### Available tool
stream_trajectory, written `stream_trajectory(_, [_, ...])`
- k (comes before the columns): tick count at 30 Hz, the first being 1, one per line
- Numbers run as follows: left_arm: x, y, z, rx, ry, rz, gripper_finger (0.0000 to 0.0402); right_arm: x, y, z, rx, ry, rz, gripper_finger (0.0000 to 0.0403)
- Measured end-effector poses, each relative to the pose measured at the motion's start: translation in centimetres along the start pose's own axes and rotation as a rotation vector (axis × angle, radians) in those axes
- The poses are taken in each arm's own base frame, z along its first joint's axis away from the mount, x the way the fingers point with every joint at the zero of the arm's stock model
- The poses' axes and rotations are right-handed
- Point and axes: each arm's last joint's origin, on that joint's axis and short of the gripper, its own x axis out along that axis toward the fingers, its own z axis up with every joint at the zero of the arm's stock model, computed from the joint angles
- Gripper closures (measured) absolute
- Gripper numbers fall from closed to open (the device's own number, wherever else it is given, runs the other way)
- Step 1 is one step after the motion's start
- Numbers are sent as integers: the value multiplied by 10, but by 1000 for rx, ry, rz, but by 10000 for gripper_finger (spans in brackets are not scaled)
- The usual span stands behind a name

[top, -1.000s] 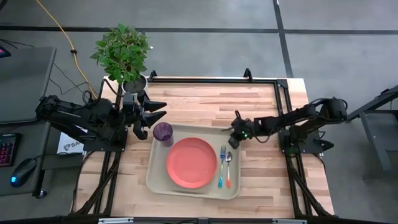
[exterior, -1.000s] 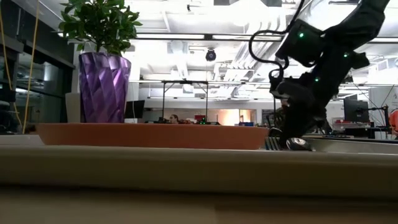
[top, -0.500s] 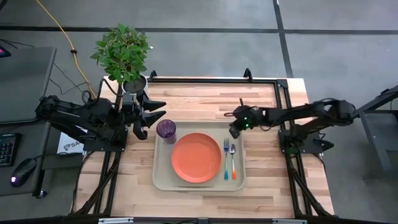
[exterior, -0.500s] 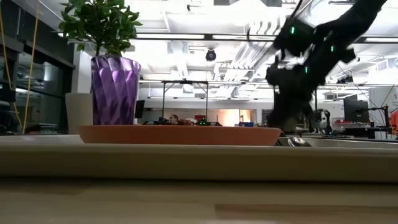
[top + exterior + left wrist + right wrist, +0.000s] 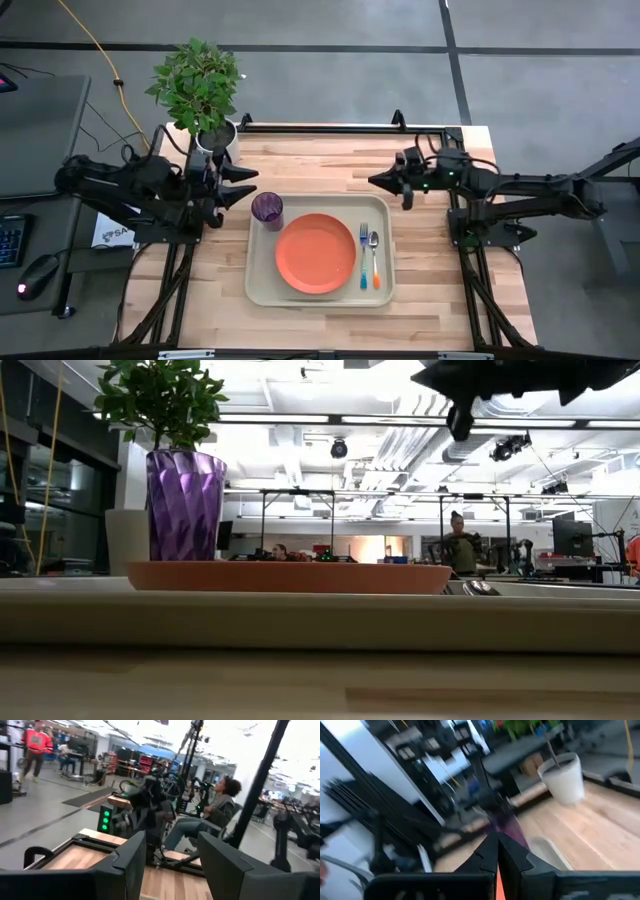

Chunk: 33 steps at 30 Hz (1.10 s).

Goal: Pick and place plate/cup/fork/spoon on tray
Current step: Return to Home Position

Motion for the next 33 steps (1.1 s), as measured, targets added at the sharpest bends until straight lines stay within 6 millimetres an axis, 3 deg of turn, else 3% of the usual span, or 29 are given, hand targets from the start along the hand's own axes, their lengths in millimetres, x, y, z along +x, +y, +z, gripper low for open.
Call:
stream_trajectory(7, [-16,11,4,39,37,-43,269,5,9,9,1,-109,89,403])
stream_trajectory(14, [-25,28,2,100,40,-45,389,28,24,23,-69,-53,109,403])
stream_trajectory(23, [-34,43,-16,36,9,13,399,38,31,45,-134,-4,81,403])
stream_trajectory(33, [-44,45,-23,-6,-29,11,401,36,32,46,-137,-4,99,403])
